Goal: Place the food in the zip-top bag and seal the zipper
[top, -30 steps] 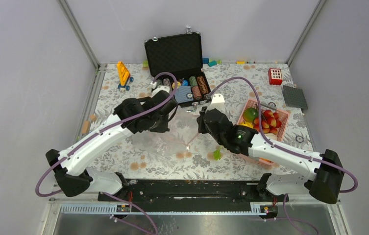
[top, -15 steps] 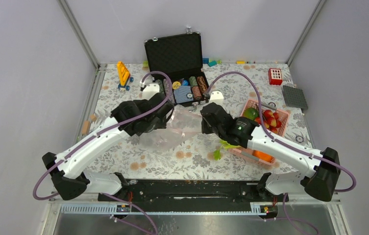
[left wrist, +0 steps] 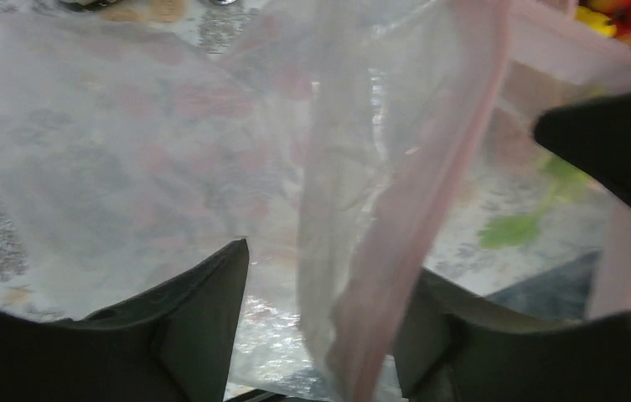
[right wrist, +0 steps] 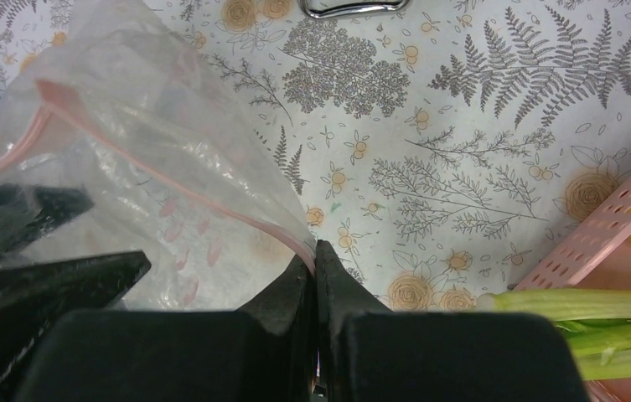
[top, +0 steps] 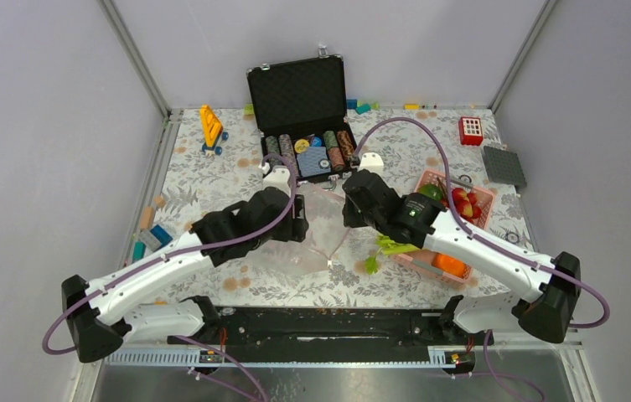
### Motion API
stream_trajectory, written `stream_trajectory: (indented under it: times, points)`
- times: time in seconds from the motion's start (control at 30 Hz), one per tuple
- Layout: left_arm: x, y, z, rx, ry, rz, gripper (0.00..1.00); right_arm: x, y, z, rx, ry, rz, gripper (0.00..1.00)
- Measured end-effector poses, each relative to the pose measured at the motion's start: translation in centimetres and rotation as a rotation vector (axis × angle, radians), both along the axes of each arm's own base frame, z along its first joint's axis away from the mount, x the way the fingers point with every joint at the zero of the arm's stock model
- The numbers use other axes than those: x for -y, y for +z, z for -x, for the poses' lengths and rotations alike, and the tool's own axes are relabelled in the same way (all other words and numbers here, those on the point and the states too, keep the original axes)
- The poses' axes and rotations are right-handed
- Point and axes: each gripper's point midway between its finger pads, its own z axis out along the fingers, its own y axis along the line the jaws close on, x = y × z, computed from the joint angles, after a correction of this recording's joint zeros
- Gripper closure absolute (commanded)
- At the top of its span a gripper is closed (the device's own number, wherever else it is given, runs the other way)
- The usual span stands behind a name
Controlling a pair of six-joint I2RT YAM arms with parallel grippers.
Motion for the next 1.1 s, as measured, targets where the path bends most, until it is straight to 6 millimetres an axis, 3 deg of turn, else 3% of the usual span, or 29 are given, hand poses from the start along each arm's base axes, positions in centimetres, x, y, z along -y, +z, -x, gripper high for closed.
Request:
stream_trajectory:
  times: [0.07,0.13,0.33,0.6,0.83,1.0,1.03,1.1]
  points:
    - [0.7,0.1,0.5,0.017,-0.023,0.044,0.82,-0.1,-0.3,0.0,-0.012,-0.006,0.003,1.00]
    - [1.2,0.2,0.9,0.038,-0.034,0.067,1.00,-0.2,-0.8,0.0,-0.026,-0.010,0.011,1.00]
    - [0.9,0.5,0.8,0.087,0.012,0.066,1.00,0.2,-1.8,-0.3,-0.047,-0.039,0.022,1.00]
    - [0.0,0.5,0.7,0.103,0.065,0.057,1.00,1.9,-4.4,-2.1,-0.081,-0.096,0.005,1.00]
    - [-1.8,-0.2,0.5,0.096,0.178,0.023,1.00,2.0,-4.0,-3.2,-0.057,-0.112,-0.020,1.00]
    - [-2.3,0.5,0.3,0.102,0.237,0.045,1.00,1.7,-3.1,-3.0,-0.032,-0.077,-0.057,1.00]
    - [-2.2,0.6,0.2,0.108,0.233,0.046,1.00,1.7,-2.8,-2.9,-0.021,-0.052,-0.072,0.97]
    - [-1.8,0.9,0.1,0.121,0.213,0.052,1.00,1.8,-2.2,-2.4,-0.002,0.004,-0.113,0.66]
